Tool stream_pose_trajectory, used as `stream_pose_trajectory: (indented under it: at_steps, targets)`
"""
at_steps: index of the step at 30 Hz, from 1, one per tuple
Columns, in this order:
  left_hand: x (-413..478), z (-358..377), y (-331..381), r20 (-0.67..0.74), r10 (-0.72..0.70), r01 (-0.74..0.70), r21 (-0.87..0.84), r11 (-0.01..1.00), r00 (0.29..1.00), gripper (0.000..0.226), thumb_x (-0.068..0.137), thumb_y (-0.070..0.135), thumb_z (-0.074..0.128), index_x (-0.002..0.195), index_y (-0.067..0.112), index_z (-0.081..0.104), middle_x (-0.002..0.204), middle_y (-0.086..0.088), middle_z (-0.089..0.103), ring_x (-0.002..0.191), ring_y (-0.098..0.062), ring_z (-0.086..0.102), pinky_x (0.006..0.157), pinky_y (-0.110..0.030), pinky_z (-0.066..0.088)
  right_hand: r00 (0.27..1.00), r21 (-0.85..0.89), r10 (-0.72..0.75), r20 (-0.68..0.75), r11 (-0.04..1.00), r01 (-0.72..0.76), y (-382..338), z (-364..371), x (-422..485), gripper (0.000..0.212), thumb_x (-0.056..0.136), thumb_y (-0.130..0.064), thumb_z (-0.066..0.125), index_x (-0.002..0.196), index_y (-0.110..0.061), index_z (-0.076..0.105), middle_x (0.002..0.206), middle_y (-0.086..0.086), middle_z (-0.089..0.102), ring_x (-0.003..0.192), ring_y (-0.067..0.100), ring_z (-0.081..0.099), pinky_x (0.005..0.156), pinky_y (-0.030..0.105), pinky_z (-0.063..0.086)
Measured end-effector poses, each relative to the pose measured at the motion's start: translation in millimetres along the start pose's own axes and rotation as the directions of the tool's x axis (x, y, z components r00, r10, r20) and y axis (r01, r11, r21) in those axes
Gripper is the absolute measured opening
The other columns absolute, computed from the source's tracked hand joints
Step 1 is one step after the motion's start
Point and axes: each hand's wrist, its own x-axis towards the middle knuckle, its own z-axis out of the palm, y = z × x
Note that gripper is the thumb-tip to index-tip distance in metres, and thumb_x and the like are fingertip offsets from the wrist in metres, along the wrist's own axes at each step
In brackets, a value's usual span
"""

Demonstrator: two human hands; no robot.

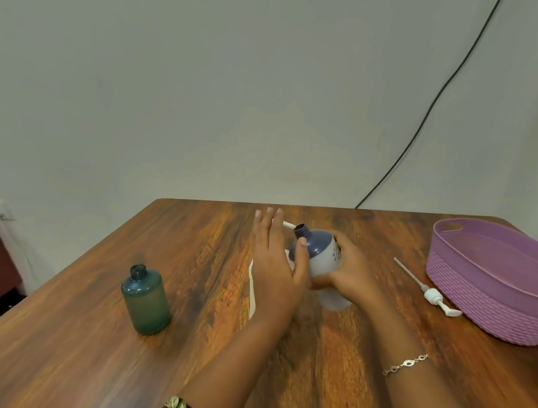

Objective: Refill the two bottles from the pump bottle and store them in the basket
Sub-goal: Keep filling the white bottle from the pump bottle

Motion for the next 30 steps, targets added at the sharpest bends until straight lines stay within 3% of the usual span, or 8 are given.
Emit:
stream_pose_trajectory:
  at_steps: [6, 9, 11, 15, 19, 22, 27, 30]
  targets:
    - [-23, 5, 9, 0.053, -0.149, 0.151, -0.031, 0.988, 0.987, 0.061, 0.081, 0.04, 0.048, 0.133, 0.008, 0.042, 0.126, -0.007, 0.048, 0.114, -0.016, 0.044, 0.09, -0.003, 0.029, 0.999, 0.087, 0.014, -0.044, 0.996, -0.01, 7, -4, -12, 0.076, 0.056, -0.004, 0.081, 0.121, -0.024, 0.047, 0.111, -0.003, 0.055, 0.102, 0.019, 0.052, 0.081, 0.035, 0.047]
    - [-27, 10, 13, 0.143, -0.242, 0.258, -0.108, 0.96, 0.96, 0.068, 0.077, 0.043, 0.051, 0.135, 0.01, 0.038, 0.129, -0.008, 0.048, 0.119, -0.02, 0.046, 0.099, -0.031, 0.042, 0.998, 0.122, 0.007, -0.06, 0.993, 0.0, 9, -7, -17, 0.076, 0.057, -0.003, 0.08, 0.123, -0.022, 0.048, 0.112, -0.002, 0.057, 0.103, 0.02, 0.054, 0.083, 0.036, 0.048]
    - [-28, 11, 17, 0.184, -0.29, 0.318, -0.145, 0.937, 0.939, 0.069, 0.076, 0.043, 0.055, 0.135, 0.011, 0.039, 0.132, -0.004, 0.048, 0.121, -0.015, 0.046, 0.101, -0.036, 0.042, 0.998, 0.145, 0.006, -0.065, 0.989, 0.004, 11, -9, -21, 0.073, 0.059, -0.004, 0.079, 0.121, -0.024, 0.048, 0.112, -0.003, 0.057, 0.103, 0.018, 0.054, 0.082, 0.034, 0.047]
    - [-30, 10, 22, 0.217, -0.283, 0.322, -0.171, 0.931, 0.934, 0.051, 0.083, 0.026, 0.067, 0.128, 0.015, 0.045, 0.116, 0.011, 0.047, 0.109, -0.006, 0.048, 0.095, -0.026, 0.043, 0.997, 0.193, -0.009, -0.083, 0.981, 0.024, 13, -9, -26, 0.065, 0.065, -0.003, 0.077, 0.12, -0.023, 0.049, 0.112, -0.003, 0.058, 0.104, 0.016, 0.055, 0.075, 0.024, 0.044]
    - [-33, 5, 23, 0.227, -0.273, 0.314, -0.175, 0.933, 0.935, 0.052, 0.081, 0.021, 0.07, 0.127, 0.016, 0.045, 0.113, 0.013, 0.044, 0.096, 0.01, 0.044, 0.084, -0.009, 0.038, 0.996, 0.196, -0.001, -0.092, 0.98, 0.019, 15, -6, -31, 0.062, 0.069, -0.002, 0.073, 0.121, -0.023, 0.048, 0.112, -0.004, 0.058, 0.103, 0.015, 0.055, 0.072, 0.02, 0.044]
    - [-35, -1, 23, 0.219, -0.271, 0.314, -0.194, 0.929, 0.937, 0.054, 0.08, 0.021, 0.071, 0.127, 0.018, 0.046, 0.116, 0.011, 0.045, 0.099, 0.006, 0.045, 0.088, -0.017, 0.042, 0.995, 0.18, 0.012, -0.1, 0.984, 0.006, 14, -1, -35, 0.064, 0.068, -0.003, 0.074, 0.122, -0.026, 0.047, 0.114, -0.005, 0.057, 0.103, 0.014, 0.054, 0.077, 0.025, 0.046]
    - [-40, -16, 21, 0.187, -0.254, 0.292, -0.219, 0.931, 0.949, 0.055, 0.076, 0.025, 0.073, 0.125, 0.018, 0.048, 0.118, 0.007, 0.05, 0.103, 0.002, 0.05, 0.088, -0.024, 0.047, 0.993, 0.189, 0.014, -0.113, 0.982, 0.007, 1, 9, -46, 0.065, 0.066, -0.001, 0.077, 0.113, -0.031, 0.043, 0.096, -0.018, 0.049, 0.083, -0.001, 0.049, 0.063, 0.01, 0.036]
    - [-42, -26, 18, 0.166, -0.244, 0.277, -0.226, 0.934, 0.956, 0.054, 0.073, 0.03, 0.072, 0.122, 0.02, 0.05, 0.114, 0.013, 0.048, 0.102, 0.007, 0.048, 0.086, -0.022, 0.048, 0.997, 0.238, 0.003, -0.074, 0.971, 0.015, -6, 16, -54, 0.069, 0.065, 0.004, 0.076, 0.12, -0.024, 0.046, 0.106, -0.011, 0.054, 0.093, 0.005, 0.053, 0.073, 0.017, 0.042]
